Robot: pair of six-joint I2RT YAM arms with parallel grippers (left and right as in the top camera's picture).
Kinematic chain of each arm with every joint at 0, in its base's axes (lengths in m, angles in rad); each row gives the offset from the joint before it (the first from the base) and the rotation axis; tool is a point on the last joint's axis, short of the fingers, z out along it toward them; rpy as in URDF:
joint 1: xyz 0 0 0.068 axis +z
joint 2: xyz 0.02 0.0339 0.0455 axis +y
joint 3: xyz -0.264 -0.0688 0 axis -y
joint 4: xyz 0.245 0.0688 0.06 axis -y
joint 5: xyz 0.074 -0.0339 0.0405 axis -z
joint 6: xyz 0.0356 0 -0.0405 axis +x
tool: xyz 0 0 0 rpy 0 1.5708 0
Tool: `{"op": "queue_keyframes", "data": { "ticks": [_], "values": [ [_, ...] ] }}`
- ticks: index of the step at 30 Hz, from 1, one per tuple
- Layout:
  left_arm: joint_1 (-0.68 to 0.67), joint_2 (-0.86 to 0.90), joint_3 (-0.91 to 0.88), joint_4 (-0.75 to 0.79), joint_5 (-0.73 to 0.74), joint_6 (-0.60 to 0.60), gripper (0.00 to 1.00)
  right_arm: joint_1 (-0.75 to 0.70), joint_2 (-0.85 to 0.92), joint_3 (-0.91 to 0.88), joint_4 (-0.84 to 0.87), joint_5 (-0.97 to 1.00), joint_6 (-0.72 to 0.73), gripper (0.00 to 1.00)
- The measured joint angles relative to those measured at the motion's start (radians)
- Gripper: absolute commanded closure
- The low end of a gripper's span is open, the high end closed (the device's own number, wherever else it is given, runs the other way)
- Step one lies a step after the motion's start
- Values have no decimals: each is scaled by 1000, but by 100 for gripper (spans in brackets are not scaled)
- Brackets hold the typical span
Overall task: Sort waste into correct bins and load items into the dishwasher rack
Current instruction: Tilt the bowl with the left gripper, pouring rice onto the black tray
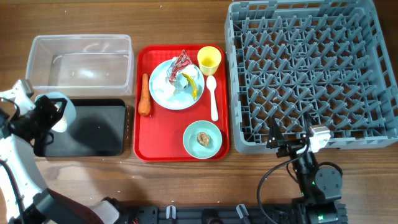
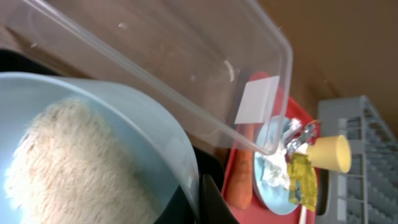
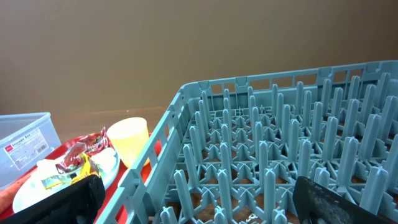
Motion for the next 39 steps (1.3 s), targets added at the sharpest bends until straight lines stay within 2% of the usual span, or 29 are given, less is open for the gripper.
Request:
{"op": "queue_keyframes", "data": {
  "ticks": [8,13,17,23,31,39],
  "values": [
    [121,1,-170,209,190,12,96,0,0,0,0,0,0,0],
    [146,2,-282,385,268,16,96,0,0,0,0,0,0,0],
    [162,3,-335,457,345,16,96,0,0,0,0,0,0,0],
    [198,3,-340,468,442,16,96,0,0,0,0,0,0,0],
    [283,3,-340,463,643,53,96,0,0,0,0,0,0,0],
    [290,3,-340,438,758,58,96,0,0,0,0,0,0,0]
  ]
}}
